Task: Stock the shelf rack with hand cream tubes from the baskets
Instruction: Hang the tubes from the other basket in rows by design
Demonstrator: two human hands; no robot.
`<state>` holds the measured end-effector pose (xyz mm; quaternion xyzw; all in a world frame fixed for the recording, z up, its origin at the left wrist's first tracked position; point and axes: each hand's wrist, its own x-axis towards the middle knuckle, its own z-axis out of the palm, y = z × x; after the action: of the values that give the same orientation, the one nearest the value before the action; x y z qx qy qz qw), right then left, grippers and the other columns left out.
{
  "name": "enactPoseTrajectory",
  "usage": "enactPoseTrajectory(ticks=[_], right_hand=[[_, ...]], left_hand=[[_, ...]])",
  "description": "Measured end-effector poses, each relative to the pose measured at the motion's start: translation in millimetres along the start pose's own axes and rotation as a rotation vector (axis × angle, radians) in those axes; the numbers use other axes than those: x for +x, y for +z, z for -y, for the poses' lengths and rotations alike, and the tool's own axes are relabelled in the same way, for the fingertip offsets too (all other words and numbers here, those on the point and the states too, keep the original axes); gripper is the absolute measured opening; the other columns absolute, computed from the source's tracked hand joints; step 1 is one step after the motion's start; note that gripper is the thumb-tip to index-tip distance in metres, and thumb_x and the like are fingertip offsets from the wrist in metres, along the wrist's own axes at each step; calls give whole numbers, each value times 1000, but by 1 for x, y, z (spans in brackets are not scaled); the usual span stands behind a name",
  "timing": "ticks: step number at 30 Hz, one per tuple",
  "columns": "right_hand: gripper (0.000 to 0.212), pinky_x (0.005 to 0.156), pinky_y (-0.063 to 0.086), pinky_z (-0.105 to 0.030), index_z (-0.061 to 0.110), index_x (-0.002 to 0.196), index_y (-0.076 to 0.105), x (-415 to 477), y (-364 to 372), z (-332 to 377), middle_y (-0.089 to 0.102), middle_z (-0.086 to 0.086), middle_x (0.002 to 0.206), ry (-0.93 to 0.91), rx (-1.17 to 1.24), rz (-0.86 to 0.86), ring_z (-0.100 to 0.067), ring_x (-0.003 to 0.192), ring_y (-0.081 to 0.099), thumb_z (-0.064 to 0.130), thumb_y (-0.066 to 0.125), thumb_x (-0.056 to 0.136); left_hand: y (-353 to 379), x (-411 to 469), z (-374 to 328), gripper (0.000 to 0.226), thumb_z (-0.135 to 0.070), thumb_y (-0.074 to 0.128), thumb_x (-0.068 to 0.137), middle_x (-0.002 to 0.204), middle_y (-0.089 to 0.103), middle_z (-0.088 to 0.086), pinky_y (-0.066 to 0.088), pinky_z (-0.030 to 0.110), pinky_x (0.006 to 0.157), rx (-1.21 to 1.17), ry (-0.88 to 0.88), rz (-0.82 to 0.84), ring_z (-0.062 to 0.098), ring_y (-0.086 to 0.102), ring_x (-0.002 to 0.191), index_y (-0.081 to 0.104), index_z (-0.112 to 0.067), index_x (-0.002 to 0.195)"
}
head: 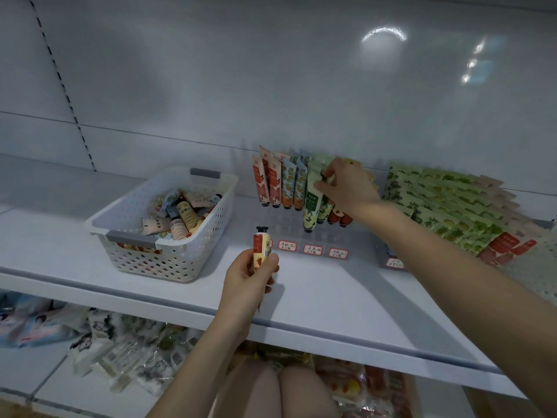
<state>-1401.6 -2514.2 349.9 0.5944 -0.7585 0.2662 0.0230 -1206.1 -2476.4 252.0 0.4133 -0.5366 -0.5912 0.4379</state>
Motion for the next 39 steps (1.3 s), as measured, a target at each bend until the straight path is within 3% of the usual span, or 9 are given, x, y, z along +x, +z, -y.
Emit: enactPoseTrajectory(ticks=[4,7,12,18,22,25,29,33,39], right_hand=[[18,64,52,-31,7,95,59,-12,-12,10,63,-6,79,-91,211,-218,-20,69,62,24,54,93],[20,47,48,-14,12,91,60,-36,-14,24,65,-3,70,-130,369,27,-7,50,59,32,57,91],[13,53,50,-16,16,88,63,-73,0,26,65,3,73,-81,641,374,-6,58,63,29,62,86],[6,63,55,-17,7,86,66,-96,7,2,67,-7,77,112,842,385,-11,64,66,12,64,85],[5,63,56,-16,5,84,64,-105,6,-13,67,-12,81,283,1046,247,-9,63,68,6,60,87],[5,65,57,-17,3,88,62,-113,4,-25,67,-15,86,364,1152,230,-14,68,70,2,57,88],[10,72,56,-20,11,90,62,-126,5,-38,68,-8,90,275,927,351,-14,77,68,2,58,88],[18,77,50,-16,16,99,65,-129,-1,-41,63,10,91,6,467,208,-4,86,61,16,69,82],[19,73,53,-23,12,100,69,-125,-1,-33,62,13,81,-181,365,142,-5,72,63,14,70,81]], left_hand=[[2,-1,-5,4,-13,58,89,76,55,5,44,23,59,29,22,24,16,51,71,59,-12,93],[5,-3,-7,6,-14,61,87,74,54,3,44,23,54,88,102,45,14,49,67,59,-15,92],[10,-10,-10,25,-10,70,80,78,61,-5,45,18,62,226,219,58,8,56,69,59,-27,94],[8,-14,-4,35,-17,73,78,90,60,-13,43,7,69,365,279,87,0,56,83,60,-23,110],[-1,-9,-7,38,-28,69,81,106,61,-1,48,26,79,363,209,-40,15,58,95,58,-14,115],[-3,-13,-13,19,-14,66,85,95,68,7,57,26,71,134,112,-14,15,67,81,63,-10,102],[3,-11,-20,13,-7,61,87,84,66,-4,55,25,76,134,206,-30,9,63,79,63,-20,88],[16,-6,-27,17,-5,62,86,85,62,-15,46,8,75,311,388,34,-2,57,80,63,-20,93],[43,0,-33,21,-5,63,85,94,62,-7,40,5,78,458,551,116,6,56,90,69,-8,105]])
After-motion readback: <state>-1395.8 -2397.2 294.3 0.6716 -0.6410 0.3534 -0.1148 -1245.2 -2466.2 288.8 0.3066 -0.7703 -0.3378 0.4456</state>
